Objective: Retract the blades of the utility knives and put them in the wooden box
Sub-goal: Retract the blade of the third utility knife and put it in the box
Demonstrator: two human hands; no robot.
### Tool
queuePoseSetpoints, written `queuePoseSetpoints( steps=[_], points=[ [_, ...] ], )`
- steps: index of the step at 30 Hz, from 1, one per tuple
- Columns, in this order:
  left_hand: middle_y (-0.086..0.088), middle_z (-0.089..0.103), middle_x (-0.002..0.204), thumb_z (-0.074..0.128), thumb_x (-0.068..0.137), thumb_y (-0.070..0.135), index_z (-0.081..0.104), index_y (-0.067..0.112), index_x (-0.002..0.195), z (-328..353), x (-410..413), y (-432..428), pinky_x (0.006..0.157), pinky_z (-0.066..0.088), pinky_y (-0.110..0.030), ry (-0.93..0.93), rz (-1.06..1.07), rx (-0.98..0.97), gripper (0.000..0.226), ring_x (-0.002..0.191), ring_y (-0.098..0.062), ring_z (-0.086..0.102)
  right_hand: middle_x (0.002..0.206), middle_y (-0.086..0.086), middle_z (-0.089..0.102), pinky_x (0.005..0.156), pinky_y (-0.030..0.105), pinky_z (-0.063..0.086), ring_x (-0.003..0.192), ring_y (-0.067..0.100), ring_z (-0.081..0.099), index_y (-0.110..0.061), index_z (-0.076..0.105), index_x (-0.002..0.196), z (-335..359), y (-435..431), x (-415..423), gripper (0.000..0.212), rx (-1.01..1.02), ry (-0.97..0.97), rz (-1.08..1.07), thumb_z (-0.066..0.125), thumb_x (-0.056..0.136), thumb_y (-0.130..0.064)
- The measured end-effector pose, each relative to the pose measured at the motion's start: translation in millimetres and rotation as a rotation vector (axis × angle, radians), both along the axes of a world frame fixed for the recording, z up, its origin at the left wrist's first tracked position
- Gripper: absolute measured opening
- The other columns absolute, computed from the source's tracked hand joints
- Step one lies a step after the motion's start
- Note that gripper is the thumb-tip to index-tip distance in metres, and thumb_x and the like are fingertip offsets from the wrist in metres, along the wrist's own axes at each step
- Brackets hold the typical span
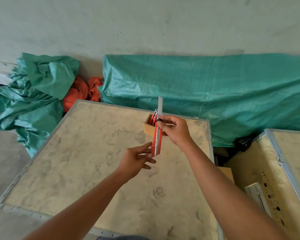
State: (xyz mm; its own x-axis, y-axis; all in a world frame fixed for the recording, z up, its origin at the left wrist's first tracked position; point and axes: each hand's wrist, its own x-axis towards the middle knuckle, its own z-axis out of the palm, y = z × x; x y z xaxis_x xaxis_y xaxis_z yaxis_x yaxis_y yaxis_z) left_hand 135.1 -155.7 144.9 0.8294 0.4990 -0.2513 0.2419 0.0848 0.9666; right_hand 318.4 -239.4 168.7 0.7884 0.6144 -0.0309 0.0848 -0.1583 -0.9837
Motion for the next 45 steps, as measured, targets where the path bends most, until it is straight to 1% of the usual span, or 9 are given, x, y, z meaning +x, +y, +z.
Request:
queuePoseSetpoints(
  steps=[7,11,14,23,27,32,37,42,45],
  points=[
    [-0.015,0.075,0.105,0.062,0.089,-0.009,0.061,0.010,0.131,7,6,17,0.071,0.064,-0.038,-0.051,-0.016,-0.021,0.046,0.083,-0.023,0.072,0.102,0.000,0.076,0.065,0.019,0.062,0.080,0.002,0.077,-0.005,0.072,0.121,12,0,2,0.028,0.063,0.046,0.077,0.070,0.093,-0.004],
    [-0.014,0.075,0.101,0.061,0.090,-0.009,0.061,0.009,0.131,8,10,20,0.074,0.063,-0.039,-0.075,0.007,-0.073,0.045,0.084,-0.022,0.073,0.110,0.008,0.077,0.066,0.032,0.066,0.090,0.016,0.079,-0.008,0.074,0.118,10,-10,5,0.026,-0.019,0.042,0.197,0.072,0.092,-0.005],
    [-0.014,0.075,0.099,0.061,0.090,-0.009,0.062,0.009,0.130,8,13,19,0.075,0.063,-0.040,-0.084,0.009,-0.098,0.044,0.084,-0.022,0.073,0.111,0.014,0.077,0.065,0.031,0.066,0.094,0.022,0.078,-0.007,0.075,0.116,7,-17,4,0.025,-0.077,0.012,0.251,0.074,0.091,-0.005],
    [-0.023,0.073,0.107,0.061,0.090,-0.007,0.063,0.009,0.129,13,18,14,0.071,0.063,-0.034,-0.092,0.021,-0.160,0.042,0.081,-0.020,0.075,0.107,0.000,0.080,0.072,0.039,0.066,0.087,0.024,0.077,-0.020,0.080,0.110,3,-32,-6,0.024,-0.210,-0.122,0.357,0.080,0.087,-0.014],
    [-0.021,0.074,0.106,0.062,0.090,-0.007,0.063,0.009,0.129,15,20,13,0.072,0.063,-0.035,-0.102,0.016,-0.163,0.042,0.082,-0.021,0.075,0.111,-0.003,0.078,0.071,0.035,0.066,0.082,0.022,0.075,-0.024,0.078,0.115,8,-35,-5,0.028,-0.195,-0.165,0.367,0.077,0.090,-0.012],
    [-0.015,0.076,0.099,0.061,0.090,-0.008,0.063,0.011,0.128,18,23,11,0.073,0.063,-0.036,-0.124,0.004,-0.156,0.042,0.082,-0.020,0.074,0.098,-0.003,0.076,0.068,0.034,0.065,0.083,0.016,0.076,-0.028,0.070,0.087,7,-31,-8,0.021,-0.173,-0.262,0.238,0.088,0.078,-0.024],
    [-0.006,0.078,0.092,0.061,0.090,-0.009,0.064,0.016,0.125,19,25,12,0.074,0.063,-0.038,-0.140,0.014,-0.134,0.044,0.081,-0.020,0.074,0.106,-0.001,0.076,0.068,0.032,0.066,0.085,0.019,0.075,-0.026,0.075,0.114,6,-32,-7,0.028,-0.095,-0.197,0.287,0.080,0.087,-0.018],
    [-0.010,0.077,0.095,0.062,0.090,-0.008,0.063,0.012,0.128,20,26,13,0.075,0.063,-0.039,-0.134,0.008,-0.104,0.044,0.082,-0.019,0.074,0.096,-0.009,0.075,0.065,0.024,0.062,0.081,0.012,0.075,-0.020,0.071,0.088,3,-29,-9,0.019,-0.118,-0.300,0.205,0.087,0.079,-0.024],
    [-0.015,0.076,0.099,0.062,0.090,-0.008,0.062,0.011,0.129,19,27,14,0.075,0.063,-0.040,-0.131,0.013,-0.091,0.044,0.082,-0.020,0.075,0.098,-0.008,0.074,0.069,0.022,0.061,0.083,0.011,0.074,-0.021,0.071,0.097,3,-28,-9,0.024,-0.097,-0.289,0.211,0.087,0.079,-0.025]
  ],
)
